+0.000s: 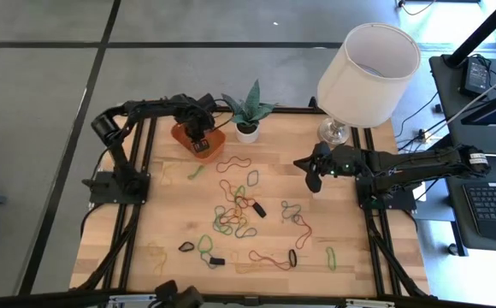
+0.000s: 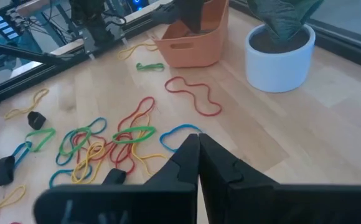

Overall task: Pick and place rubber bands into bin
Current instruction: Put the blue rubber band into the orange bin, then put the black rubber band into the orange bin

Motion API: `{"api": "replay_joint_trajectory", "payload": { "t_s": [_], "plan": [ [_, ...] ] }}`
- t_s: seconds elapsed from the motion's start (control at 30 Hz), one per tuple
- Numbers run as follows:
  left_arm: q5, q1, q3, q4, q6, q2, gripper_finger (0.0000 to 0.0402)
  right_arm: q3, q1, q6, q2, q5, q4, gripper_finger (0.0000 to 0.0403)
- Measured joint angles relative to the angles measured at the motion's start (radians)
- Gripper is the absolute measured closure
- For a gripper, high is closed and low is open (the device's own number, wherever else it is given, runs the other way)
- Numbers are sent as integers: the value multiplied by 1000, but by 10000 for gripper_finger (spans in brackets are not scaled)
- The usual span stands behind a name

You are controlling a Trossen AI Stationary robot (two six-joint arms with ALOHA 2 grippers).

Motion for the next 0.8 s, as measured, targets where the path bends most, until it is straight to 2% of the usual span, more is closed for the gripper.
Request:
{"api": "replay_joint_trajectory", "payload": {
  "t_s": [0.27,0.43,0.63,0.8],
  "plan": [
    [-34,0,0,1,-11,-65,288,0,0,-2,0,24,0,393],
    [-27,-6,0,-5,-34,-164,258,0,0,-5,0,24,0,393],
    [-22,-45,0,-4,-128,-357,268,0,0,-5,0,24,0,393],
    [-1,-141,0,2,-229,-504,315,0,0,-5,0,24,0,393]
  ]
}}
